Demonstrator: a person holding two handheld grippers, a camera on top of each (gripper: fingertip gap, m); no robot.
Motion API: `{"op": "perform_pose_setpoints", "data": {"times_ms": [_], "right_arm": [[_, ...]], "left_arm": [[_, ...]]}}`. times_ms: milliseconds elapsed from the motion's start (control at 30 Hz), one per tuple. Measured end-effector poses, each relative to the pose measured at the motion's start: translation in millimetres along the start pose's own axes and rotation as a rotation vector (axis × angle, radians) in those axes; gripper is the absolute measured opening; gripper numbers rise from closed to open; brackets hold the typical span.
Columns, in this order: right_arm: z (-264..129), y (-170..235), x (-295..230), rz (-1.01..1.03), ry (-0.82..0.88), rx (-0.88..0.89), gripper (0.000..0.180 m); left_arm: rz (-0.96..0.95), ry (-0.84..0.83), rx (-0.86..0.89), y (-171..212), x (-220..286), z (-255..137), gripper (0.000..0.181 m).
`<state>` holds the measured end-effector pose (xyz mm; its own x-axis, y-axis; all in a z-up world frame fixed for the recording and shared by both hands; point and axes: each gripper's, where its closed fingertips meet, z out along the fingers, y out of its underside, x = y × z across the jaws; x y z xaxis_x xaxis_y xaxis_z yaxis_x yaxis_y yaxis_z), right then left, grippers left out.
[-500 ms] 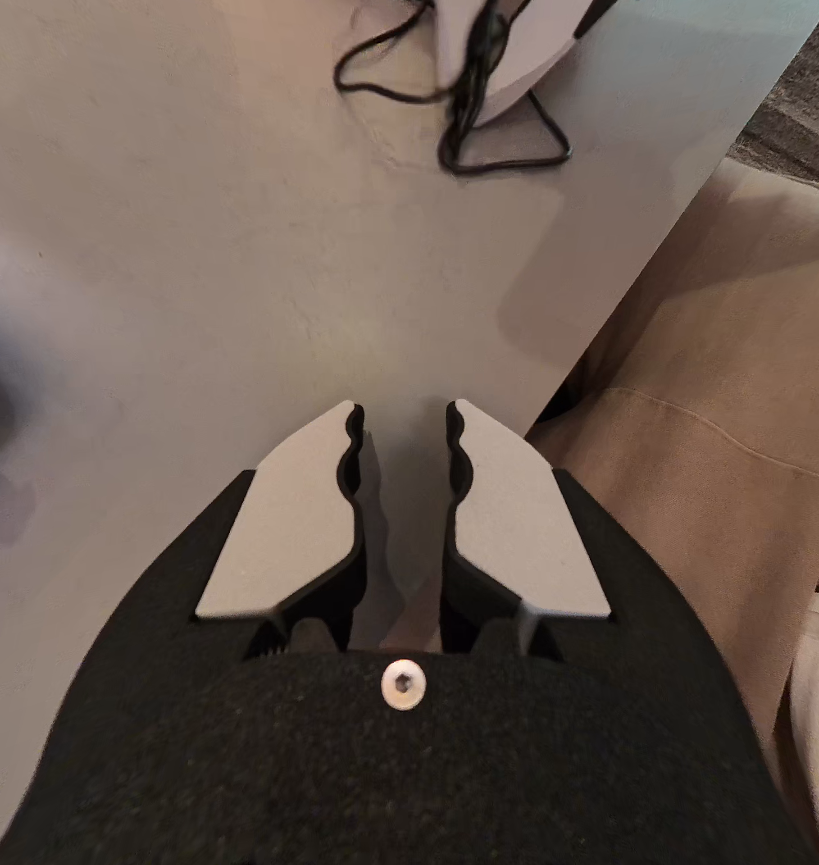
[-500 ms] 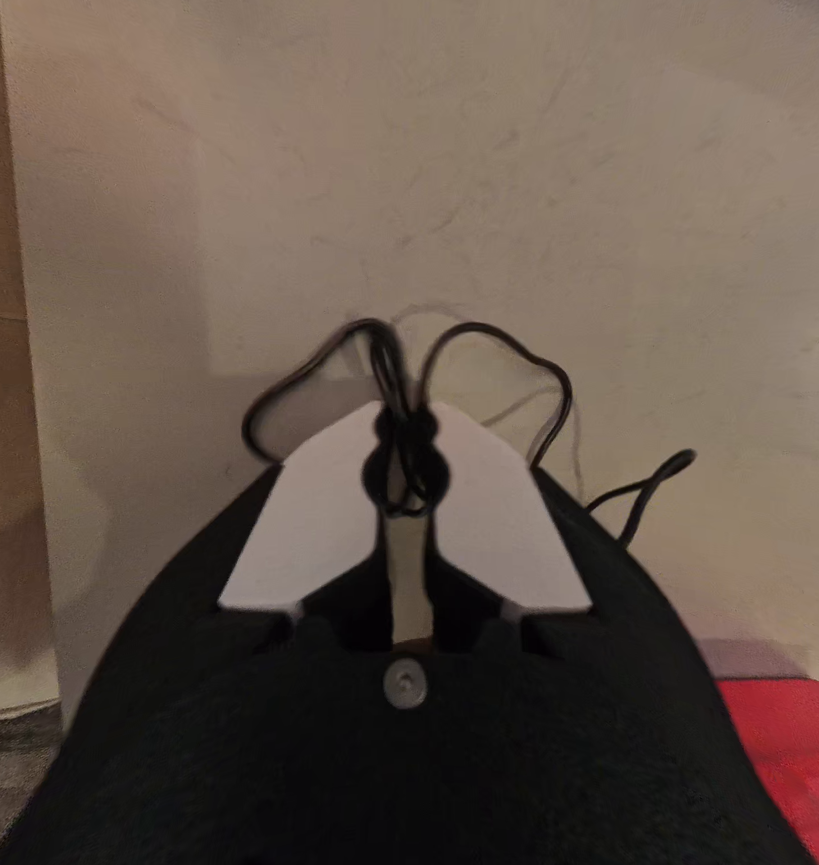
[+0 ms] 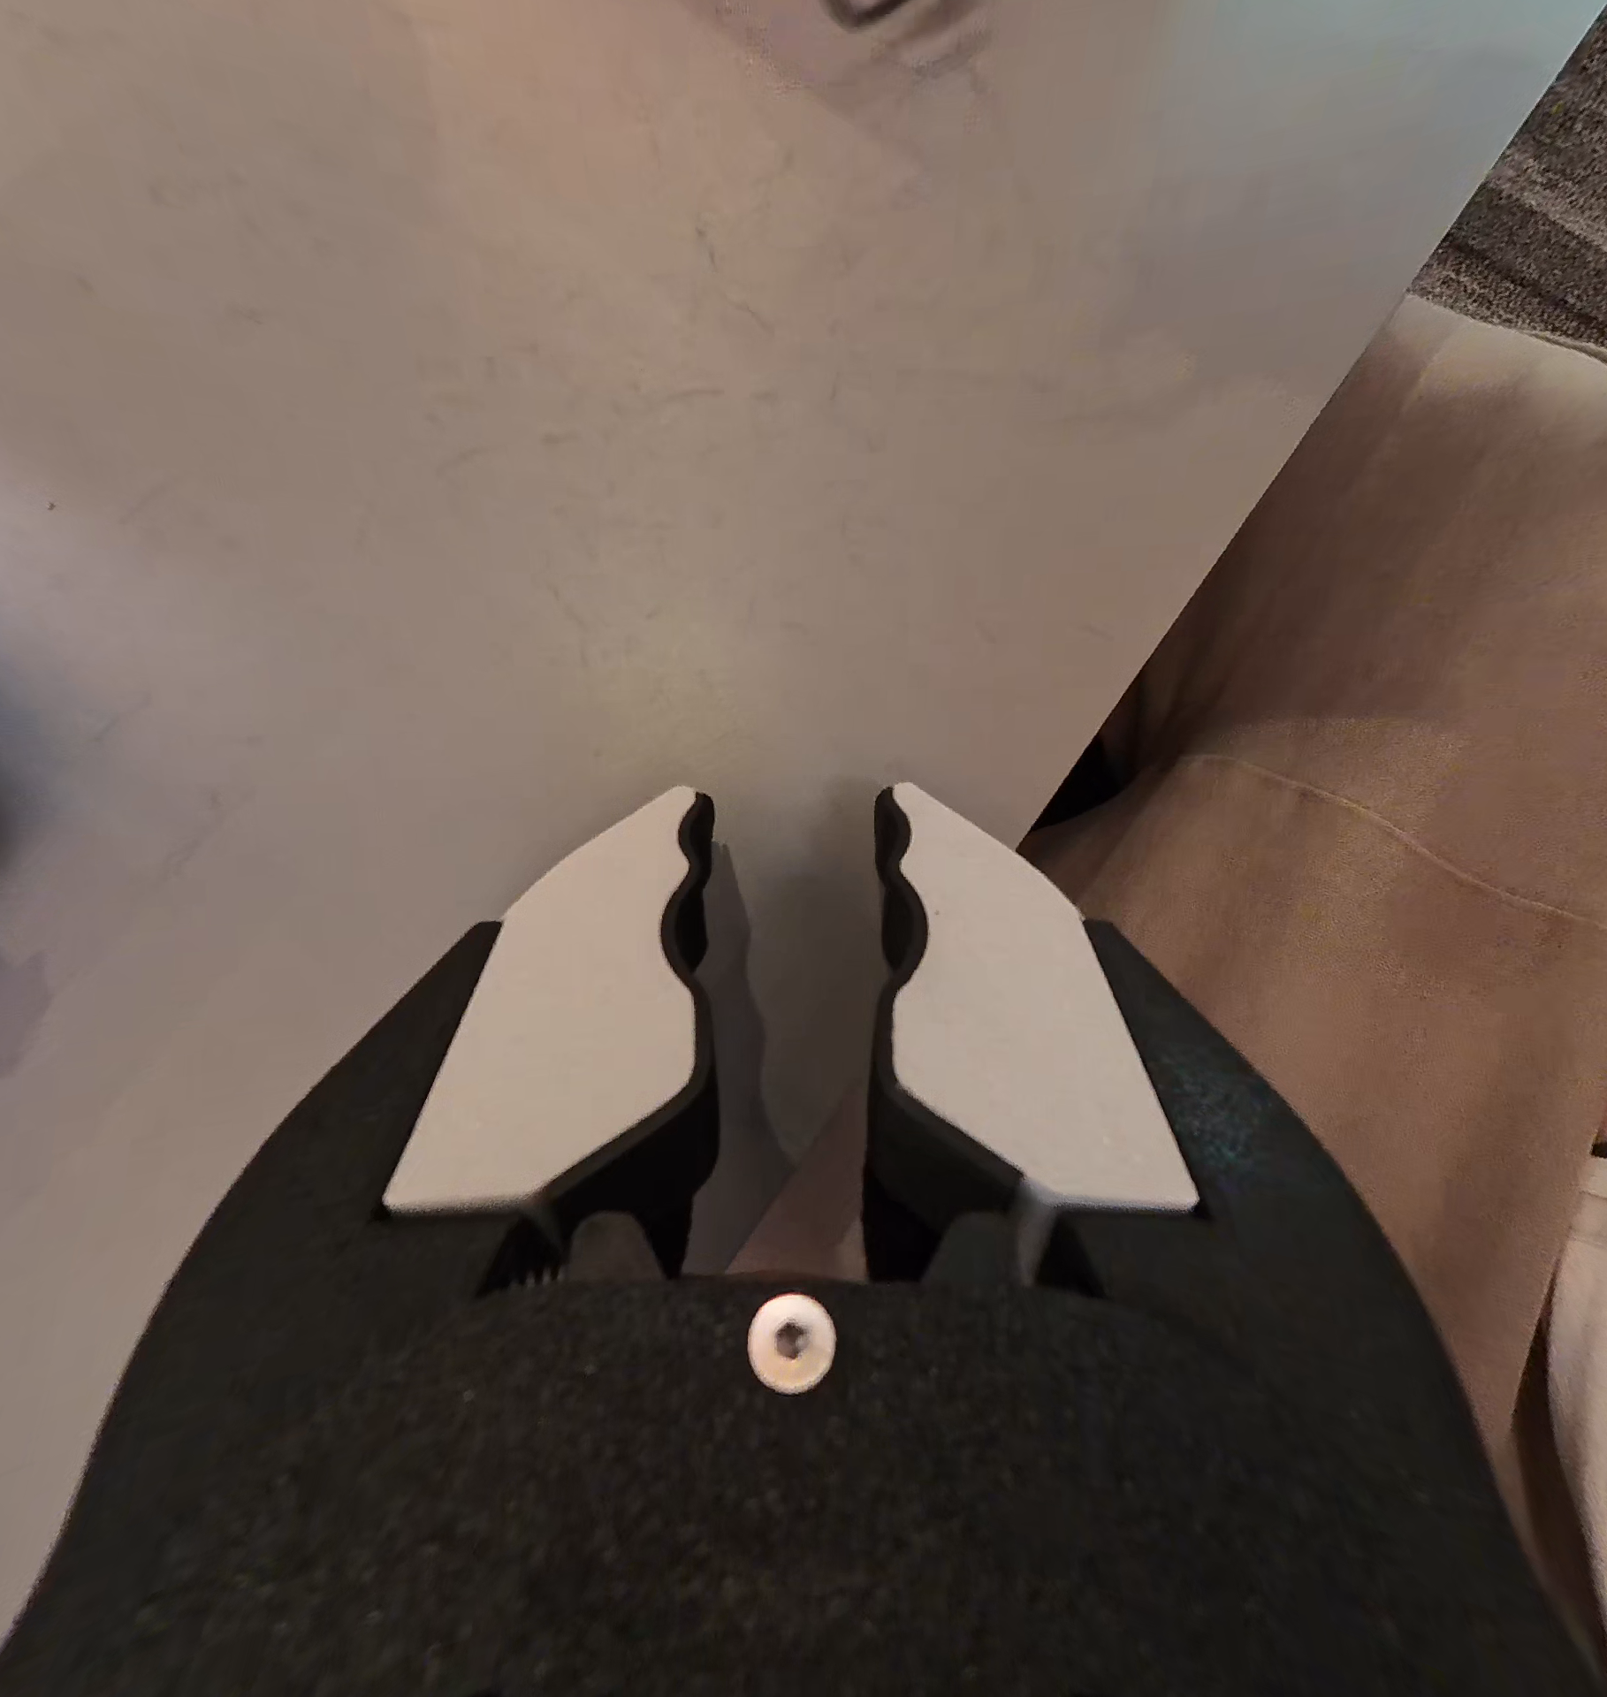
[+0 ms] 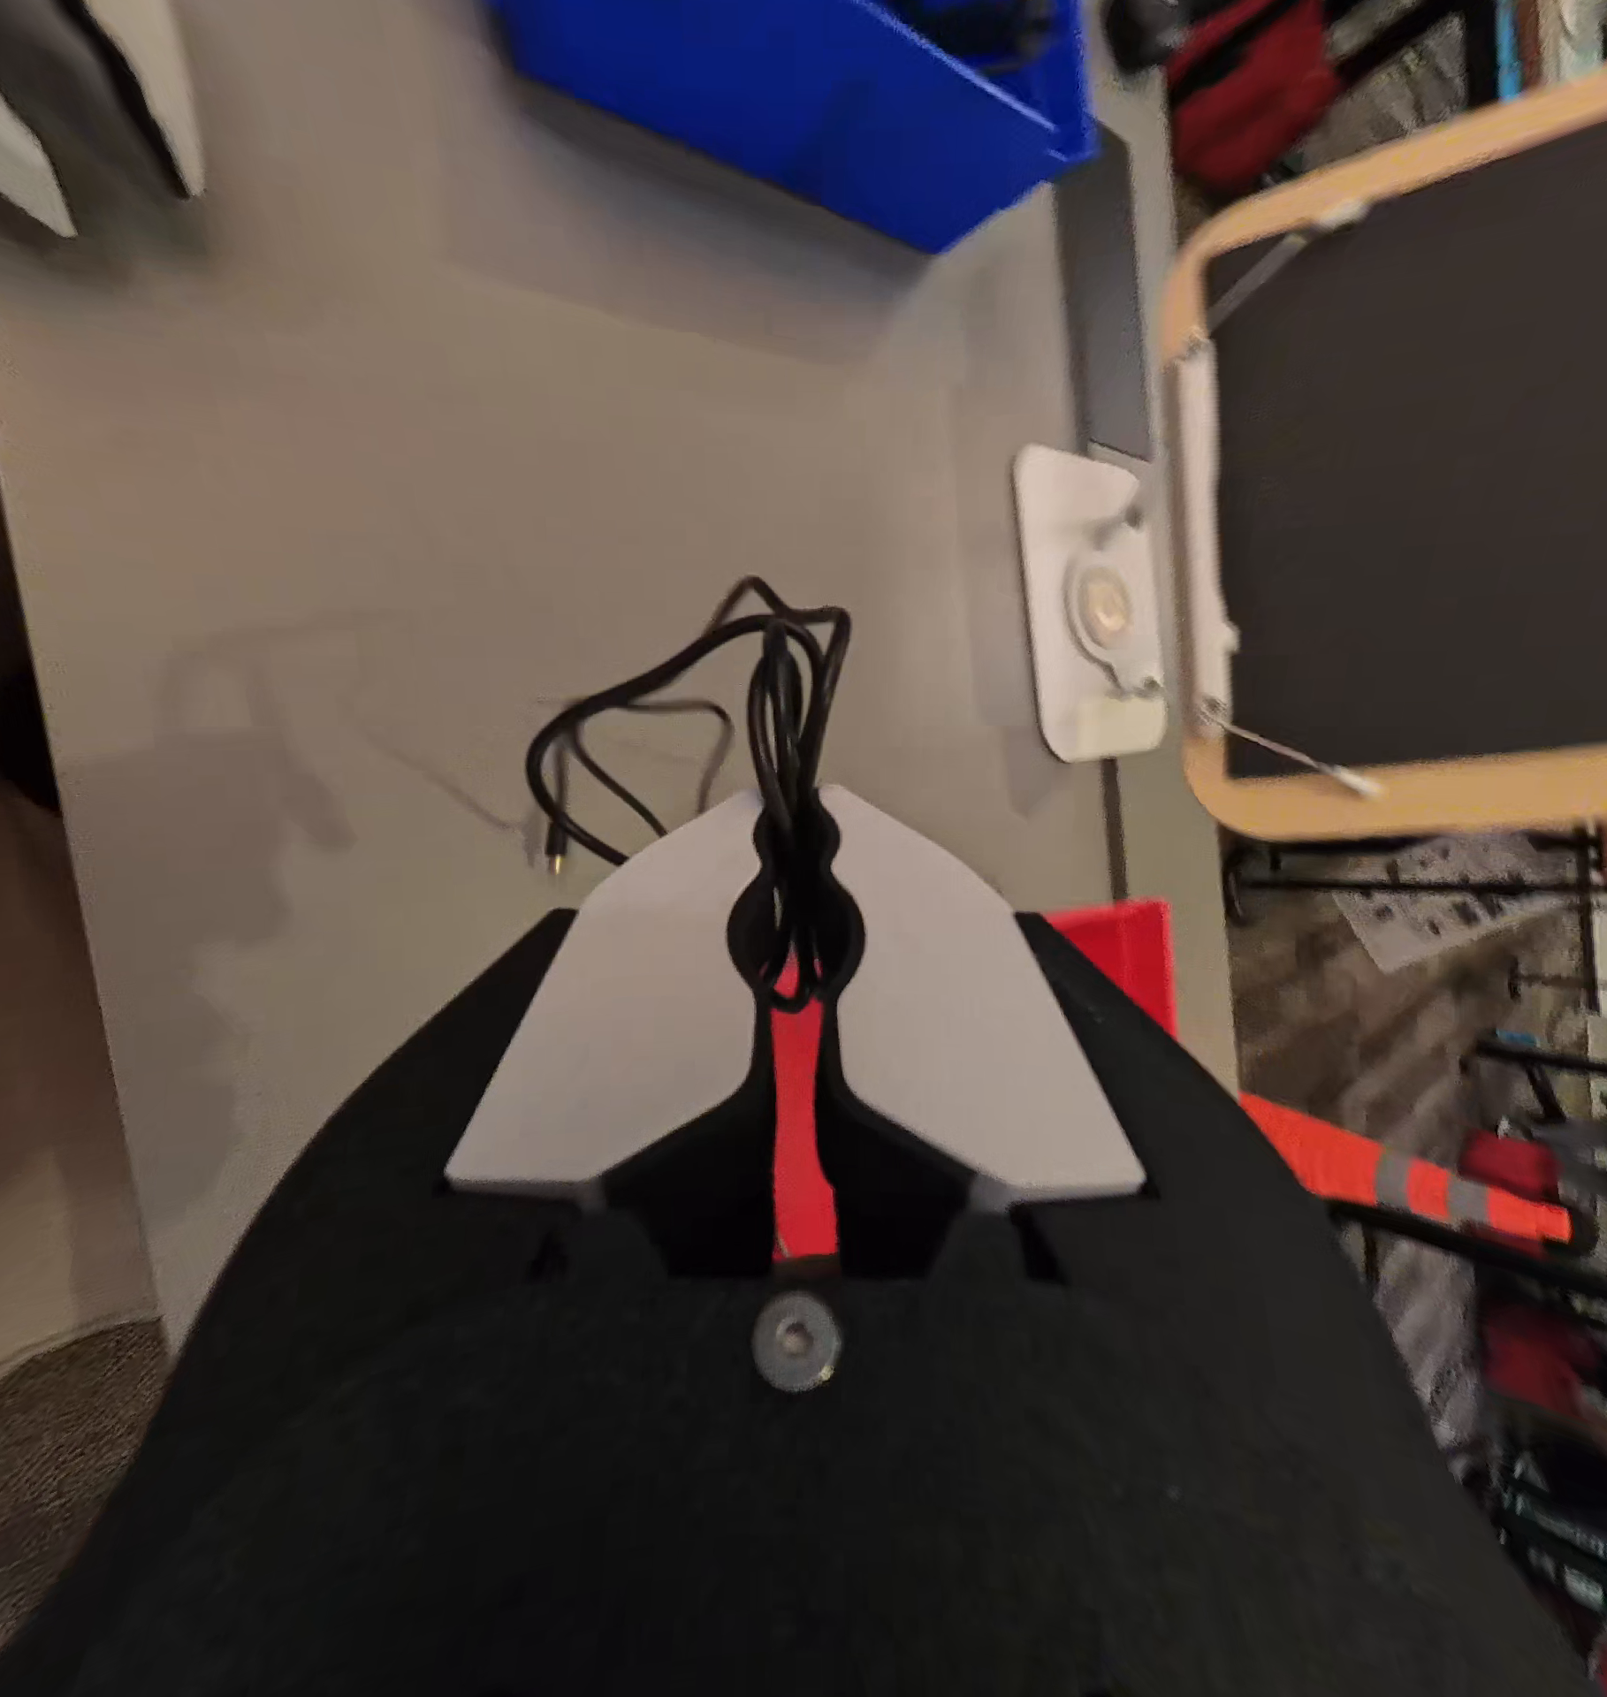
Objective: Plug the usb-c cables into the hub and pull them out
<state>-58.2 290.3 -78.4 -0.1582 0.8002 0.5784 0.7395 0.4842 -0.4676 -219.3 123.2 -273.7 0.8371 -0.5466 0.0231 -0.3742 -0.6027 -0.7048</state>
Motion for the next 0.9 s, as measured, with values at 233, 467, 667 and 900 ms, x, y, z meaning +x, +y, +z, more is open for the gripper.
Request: {"op": "perform_pose_setpoints", "data": {"times_ms": [233, 467, 667, 900], "right_arm": [[-65, 74, 78, 0.087, 0.212, -0.210, 0.002], [-56, 125, 90, 0.166, 0.254, -0.300, 0.002], [22, 199, 44, 0.262, -0.004, -0.448, 0.002], [94, 259, 7, 0.324, -0.171, -0.594, 0.006]], "left_arm": [[0.006, 0.000, -0.003, 0, 1, 1, 0.033], [-0.003, -0.001, -0.002, 0, -1, 1, 0.033], [0.004, -0.003, -0.004, 0, 0, 1, 0.033], [0.002, -0.016, -0.008, 1, -2, 0, 0.033]]}}
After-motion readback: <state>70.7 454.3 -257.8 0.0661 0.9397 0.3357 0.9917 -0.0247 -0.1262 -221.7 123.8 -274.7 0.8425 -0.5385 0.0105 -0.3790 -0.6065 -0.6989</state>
